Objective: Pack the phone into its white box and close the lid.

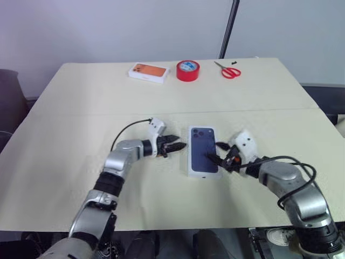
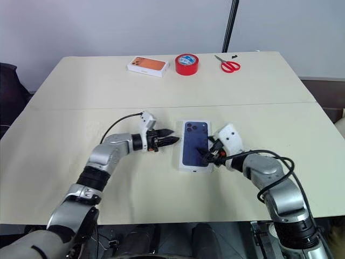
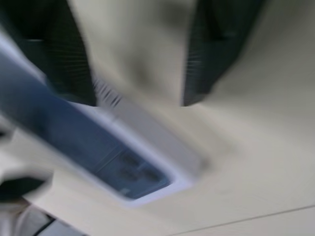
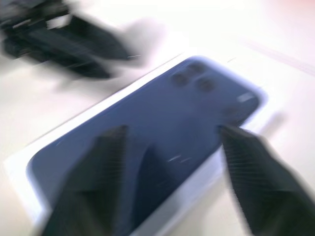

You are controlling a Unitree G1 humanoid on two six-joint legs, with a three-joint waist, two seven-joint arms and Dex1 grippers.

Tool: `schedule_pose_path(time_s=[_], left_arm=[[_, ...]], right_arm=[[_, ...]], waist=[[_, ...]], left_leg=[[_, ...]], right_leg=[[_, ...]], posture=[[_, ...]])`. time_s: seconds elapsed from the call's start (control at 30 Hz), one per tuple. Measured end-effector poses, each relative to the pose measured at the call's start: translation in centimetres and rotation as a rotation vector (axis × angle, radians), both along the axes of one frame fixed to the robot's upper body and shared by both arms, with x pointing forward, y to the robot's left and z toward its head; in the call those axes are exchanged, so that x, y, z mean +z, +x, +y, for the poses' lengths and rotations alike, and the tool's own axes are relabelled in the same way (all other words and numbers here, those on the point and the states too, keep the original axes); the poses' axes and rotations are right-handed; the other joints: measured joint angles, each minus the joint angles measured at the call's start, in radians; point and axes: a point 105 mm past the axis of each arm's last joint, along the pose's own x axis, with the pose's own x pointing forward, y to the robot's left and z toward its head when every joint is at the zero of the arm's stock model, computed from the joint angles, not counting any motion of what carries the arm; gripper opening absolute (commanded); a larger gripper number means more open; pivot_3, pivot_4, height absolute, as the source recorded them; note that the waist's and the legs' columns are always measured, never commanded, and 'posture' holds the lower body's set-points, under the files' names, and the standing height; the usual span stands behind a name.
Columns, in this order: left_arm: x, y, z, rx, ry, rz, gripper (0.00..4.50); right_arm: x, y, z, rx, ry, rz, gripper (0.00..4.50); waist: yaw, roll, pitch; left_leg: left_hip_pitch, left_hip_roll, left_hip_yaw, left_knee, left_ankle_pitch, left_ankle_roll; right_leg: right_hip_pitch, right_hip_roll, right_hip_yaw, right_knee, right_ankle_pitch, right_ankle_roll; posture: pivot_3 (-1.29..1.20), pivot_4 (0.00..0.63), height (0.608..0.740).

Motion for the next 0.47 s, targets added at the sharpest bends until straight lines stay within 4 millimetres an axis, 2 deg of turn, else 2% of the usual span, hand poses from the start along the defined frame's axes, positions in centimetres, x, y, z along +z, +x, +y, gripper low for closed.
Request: schedule_pose_path(time_s=[0.1,0.2,0.4,0.47], left_arm=[[1.7,-0.3,3.7,0.038,0.016,-0.031,3.75],[2.5,-0.9,5.9,0.052,0.003,-0.044,3.75],[-0.9,-3.4,10.4,0.112,0.075,0.048,3.75],[-1.0,-3.8,11.8,0.143,0.092,0.055,3.75]], right_arm=[[0.7,-0.2,-1.4,-0.015,0.0,-0.015,3.37],[0.6,-1.1,-2.2,0.022,-0.007,0.005,3.37],[0.8,-3.3,-4.7,0.069,-0.017,0.053,3.37],[1.2,-3.8,-5.6,0.071,-0.032,0.053,3.37]], waist=[[0.002,0.0,0.0],[0.007,0.0,0.0],[0.009,0.001,0.001],[0.01,0.001,0.001]], left_leg=[[0.0,0.0,0.0,0.0,0.0,0.0],[-0.001,0.0,0.0,0.0,0.0,0.0],[0.0,0.0,0.0,-0.001,-0.002,0.003],[0.0,0.0,0.0,-0.001,-0.003,0.005]], right_leg=[[0.0,-0.001,0.0,0.0,0.0,0.0],[0.0,-0.002,0.0,-0.001,0.0,0.0],[0.001,-0.002,0.0,-0.002,0.0,0.0],[0.001,-0.002,0.0,-0.002,0.0,0.0]], posture=[[0.0,0.15,0.74],[0.0,0.15,0.74],[0.0,0.15,0.74],[0.0,0.15,0.74]])
